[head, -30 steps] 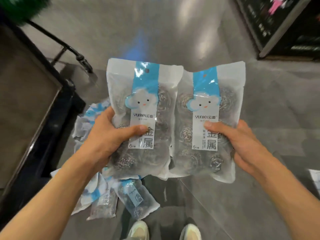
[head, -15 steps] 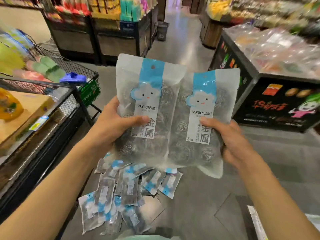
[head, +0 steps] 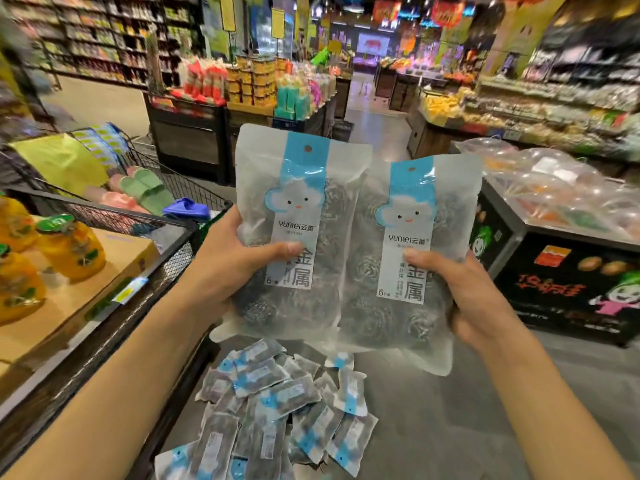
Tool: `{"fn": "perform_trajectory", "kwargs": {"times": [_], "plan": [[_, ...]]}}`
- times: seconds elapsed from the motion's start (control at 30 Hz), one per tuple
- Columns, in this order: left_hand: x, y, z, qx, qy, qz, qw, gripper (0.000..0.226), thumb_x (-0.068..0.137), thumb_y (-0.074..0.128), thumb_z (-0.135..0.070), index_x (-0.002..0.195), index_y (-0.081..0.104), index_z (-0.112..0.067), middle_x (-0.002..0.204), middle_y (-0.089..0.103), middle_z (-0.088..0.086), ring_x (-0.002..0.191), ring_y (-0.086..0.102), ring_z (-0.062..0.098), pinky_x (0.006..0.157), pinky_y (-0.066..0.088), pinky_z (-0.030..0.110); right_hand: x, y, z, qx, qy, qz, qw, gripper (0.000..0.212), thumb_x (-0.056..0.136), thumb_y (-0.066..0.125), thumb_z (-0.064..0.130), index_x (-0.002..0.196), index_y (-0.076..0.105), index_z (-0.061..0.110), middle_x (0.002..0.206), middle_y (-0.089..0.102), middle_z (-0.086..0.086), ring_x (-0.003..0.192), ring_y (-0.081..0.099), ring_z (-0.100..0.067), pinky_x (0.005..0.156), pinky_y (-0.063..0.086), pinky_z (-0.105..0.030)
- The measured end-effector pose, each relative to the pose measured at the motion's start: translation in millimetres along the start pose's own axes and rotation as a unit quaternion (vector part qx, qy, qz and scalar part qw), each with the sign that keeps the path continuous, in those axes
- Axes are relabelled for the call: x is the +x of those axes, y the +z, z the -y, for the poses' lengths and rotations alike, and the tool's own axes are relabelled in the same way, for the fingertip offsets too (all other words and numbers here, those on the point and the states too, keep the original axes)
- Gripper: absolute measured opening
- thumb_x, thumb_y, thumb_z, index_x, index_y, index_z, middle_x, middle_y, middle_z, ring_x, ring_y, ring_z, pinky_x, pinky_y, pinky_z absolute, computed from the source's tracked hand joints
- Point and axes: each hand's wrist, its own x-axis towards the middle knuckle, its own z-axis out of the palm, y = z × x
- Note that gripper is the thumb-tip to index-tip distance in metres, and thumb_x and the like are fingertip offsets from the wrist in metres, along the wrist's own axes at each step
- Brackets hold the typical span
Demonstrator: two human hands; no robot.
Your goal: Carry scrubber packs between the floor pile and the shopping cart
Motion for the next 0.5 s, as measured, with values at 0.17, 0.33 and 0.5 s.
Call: {"fn": "perform_trajectory", "kwargs": {"times": [0.17,0.33,0.5], "plan": [[-17.3,-35.6,-10.7,-0.008,-0.002,-0.062,0.998,0.068,0.065,0.088,-0.011,0.127,0.061,-0.018,0.107,0.080,0.001,0.096,0.078,0.023,0.083,0.062,0.043,12.2,36.3,5.2,-0.006,0.008,0.051,0.999,0.048,0.069,0.077,0.019,0.116,0.074,0.010,0.105,0.079,-0.015,0.094,0.077,-0.030,0.073,0.065,-0.040],[-55.7,-60.4,-16.8,-0.012,-0.005,-0.168,0.986,0.068,0.063,0.089,-0.010,0.125,0.061,-0.021,0.107,0.080,0.000,0.096,0.078,0.024,0.080,0.064,0.042,23.1,74.1,4.3,-0.021,0.022,0.147,0.989,0.035,0.073,0.073,0.017,0.107,0.076,0.007,0.097,0.080,-0.016,0.080,0.078,-0.026,0.062,0.064,-0.033],[-111.5,-68.1,-26.2,0.004,-0.004,-0.281,0.960,0.070,0.062,0.090,-0.015,0.125,0.060,-0.028,0.106,0.080,-0.003,0.093,0.079,0.022,0.085,0.063,0.048,27.3,107.4,0.7,-0.034,0.033,0.247,0.968,0.035,0.073,0.074,0.018,0.106,0.075,0.007,0.091,0.080,-0.013,0.074,0.078,-0.022,0.057,0.060,-0.027]]}}
